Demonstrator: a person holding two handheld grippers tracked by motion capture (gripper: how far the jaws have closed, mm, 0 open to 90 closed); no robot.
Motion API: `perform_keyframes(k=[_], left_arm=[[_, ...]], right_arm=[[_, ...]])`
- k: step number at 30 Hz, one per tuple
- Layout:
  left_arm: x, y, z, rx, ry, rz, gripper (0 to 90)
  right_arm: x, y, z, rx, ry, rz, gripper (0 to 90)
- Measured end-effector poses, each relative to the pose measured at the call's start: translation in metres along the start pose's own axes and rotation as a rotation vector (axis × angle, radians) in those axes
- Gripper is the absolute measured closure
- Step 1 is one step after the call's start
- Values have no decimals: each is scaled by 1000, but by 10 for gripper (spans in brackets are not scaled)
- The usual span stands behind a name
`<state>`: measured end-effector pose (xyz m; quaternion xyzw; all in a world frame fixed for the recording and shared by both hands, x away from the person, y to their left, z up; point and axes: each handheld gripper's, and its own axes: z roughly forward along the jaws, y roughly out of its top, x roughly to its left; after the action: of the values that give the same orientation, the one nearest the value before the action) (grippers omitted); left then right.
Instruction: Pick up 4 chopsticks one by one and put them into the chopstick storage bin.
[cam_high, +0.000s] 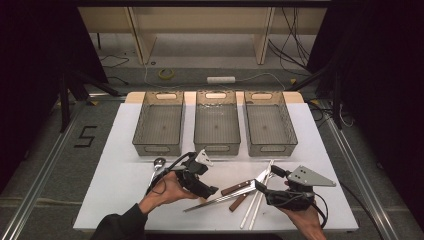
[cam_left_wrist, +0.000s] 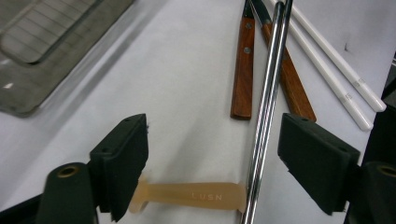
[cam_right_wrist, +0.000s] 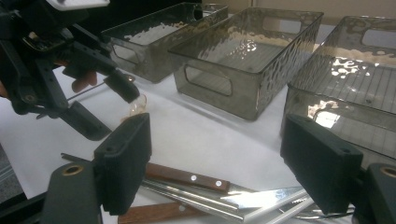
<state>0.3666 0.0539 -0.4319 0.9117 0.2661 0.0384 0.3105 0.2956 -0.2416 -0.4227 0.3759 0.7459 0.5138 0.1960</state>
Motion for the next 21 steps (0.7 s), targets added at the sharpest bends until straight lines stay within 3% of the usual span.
perform_keyframes(k=[8, 13, 21], left_arm=[[-1, 3, 18, 77, -43, 37, 372], [-1, 2, 25, 102, -41, 38, 441], [-6, 3, 35, 143, -54, 75, 525]], right_arm=[[0, 0, 1, 9, 6, -4, 259], [1, -1, 1, 11, 10, -4, 259], [1, -1, 2, 11, 13, -4, 259]])
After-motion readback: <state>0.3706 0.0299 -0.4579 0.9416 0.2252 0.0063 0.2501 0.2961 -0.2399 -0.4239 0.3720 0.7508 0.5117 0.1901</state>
